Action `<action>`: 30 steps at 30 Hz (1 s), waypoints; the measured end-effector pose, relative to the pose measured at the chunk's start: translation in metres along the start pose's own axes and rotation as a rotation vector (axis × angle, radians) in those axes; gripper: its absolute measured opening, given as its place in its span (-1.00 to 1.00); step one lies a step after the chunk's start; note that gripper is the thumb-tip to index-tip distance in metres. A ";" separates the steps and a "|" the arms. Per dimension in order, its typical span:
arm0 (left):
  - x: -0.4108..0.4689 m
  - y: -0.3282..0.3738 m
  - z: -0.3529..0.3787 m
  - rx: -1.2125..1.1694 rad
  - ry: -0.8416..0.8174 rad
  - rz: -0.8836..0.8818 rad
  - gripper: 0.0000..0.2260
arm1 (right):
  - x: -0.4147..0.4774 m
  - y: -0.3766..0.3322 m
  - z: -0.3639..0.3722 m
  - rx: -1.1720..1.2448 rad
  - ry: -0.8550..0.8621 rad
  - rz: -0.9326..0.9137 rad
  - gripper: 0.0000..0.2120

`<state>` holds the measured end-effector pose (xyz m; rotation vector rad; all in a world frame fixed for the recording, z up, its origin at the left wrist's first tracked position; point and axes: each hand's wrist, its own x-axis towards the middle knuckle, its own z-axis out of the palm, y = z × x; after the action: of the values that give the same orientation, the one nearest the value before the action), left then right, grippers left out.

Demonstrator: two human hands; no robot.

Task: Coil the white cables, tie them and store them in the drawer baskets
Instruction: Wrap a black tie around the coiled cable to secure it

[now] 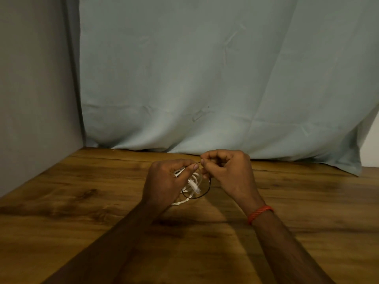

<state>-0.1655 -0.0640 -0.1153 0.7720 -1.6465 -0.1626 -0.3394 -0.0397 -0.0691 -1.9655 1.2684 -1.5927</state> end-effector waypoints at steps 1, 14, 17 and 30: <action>0.000 0.000 0.000 0.003 0.002 0.003 -0.92 | 0.000 -0.001 0.000 0.012 -0.004 0.009 -0.91; 0.001 0.000 0.001 -0.069 -0.014 -0.004 -0.91 | -0.001 -0.009 -0.007 0.464 -0.162 0.344 -0.85; 0.000 0.002 0.001 -0.104 -0.042 -0.017 -0.91 | 0.000 -0.007 -0.007 0.413 -0.155 0.309 -0.94; -0.001 0.008 0.003 -0.237 -0.131 -0.158 -0.82 | 0.004 -0.016 -0.012 -0.115 0.123 -0.215 -0.94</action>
<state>-0.1711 -0.0580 -0.1124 0.7210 -1.6517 -0.5211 -0.3430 -0.0302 -0.0516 -2.1670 1.2547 -1.8034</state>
